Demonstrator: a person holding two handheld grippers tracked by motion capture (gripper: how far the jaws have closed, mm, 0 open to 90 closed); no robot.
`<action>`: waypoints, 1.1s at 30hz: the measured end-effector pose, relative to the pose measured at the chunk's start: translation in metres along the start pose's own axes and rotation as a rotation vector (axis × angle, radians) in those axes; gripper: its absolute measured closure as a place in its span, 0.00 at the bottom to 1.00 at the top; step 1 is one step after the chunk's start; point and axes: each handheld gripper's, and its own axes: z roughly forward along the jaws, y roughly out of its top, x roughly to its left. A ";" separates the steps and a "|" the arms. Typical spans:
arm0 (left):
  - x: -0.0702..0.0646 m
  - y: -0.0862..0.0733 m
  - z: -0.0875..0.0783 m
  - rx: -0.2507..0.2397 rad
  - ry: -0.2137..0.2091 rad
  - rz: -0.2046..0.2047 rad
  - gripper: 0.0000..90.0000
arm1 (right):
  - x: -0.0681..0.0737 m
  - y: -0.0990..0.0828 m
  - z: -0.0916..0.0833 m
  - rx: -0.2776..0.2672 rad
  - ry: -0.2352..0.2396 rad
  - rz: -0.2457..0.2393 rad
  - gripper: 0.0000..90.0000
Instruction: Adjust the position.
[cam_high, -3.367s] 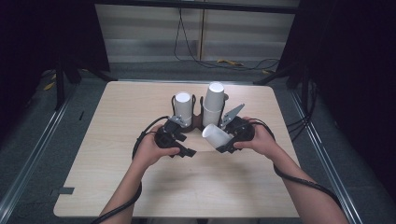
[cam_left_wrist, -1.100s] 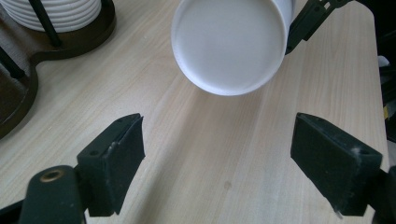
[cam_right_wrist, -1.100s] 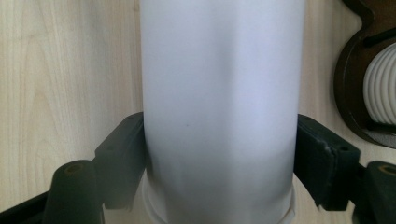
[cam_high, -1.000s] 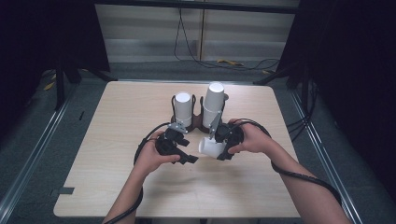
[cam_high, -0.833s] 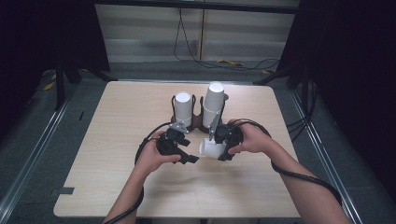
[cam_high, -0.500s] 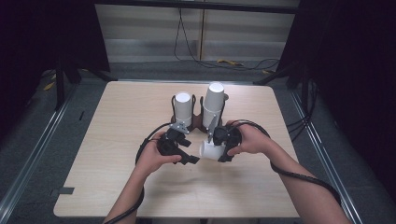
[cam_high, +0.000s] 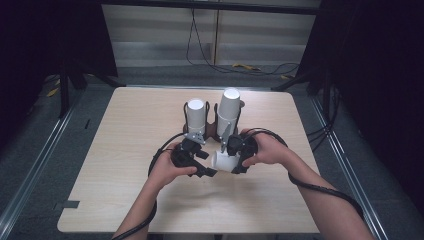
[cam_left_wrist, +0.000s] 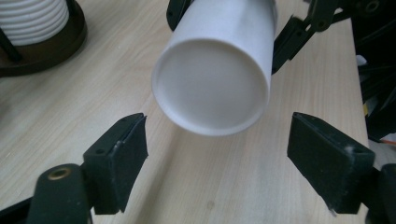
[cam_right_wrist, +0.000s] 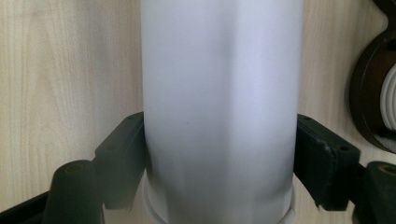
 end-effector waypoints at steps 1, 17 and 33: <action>0.000 0.000 0.000 -0.001 -0.002 -0.002 0.24 | 0.000 0.000 0.001 0.001 0.004 -0.002 0.27; 0.000 0.001 0.003 -0.031 -0.019 0.002 0.32 | 0.005 0.009 0.006 -0.008 0.036 -0.035 0.27; 0.003 -0.001 0.011 -0.021 -0.031 -0.004 0.35 | 0.006 0.012 0.005 0.003 0.024 -0.059 0.27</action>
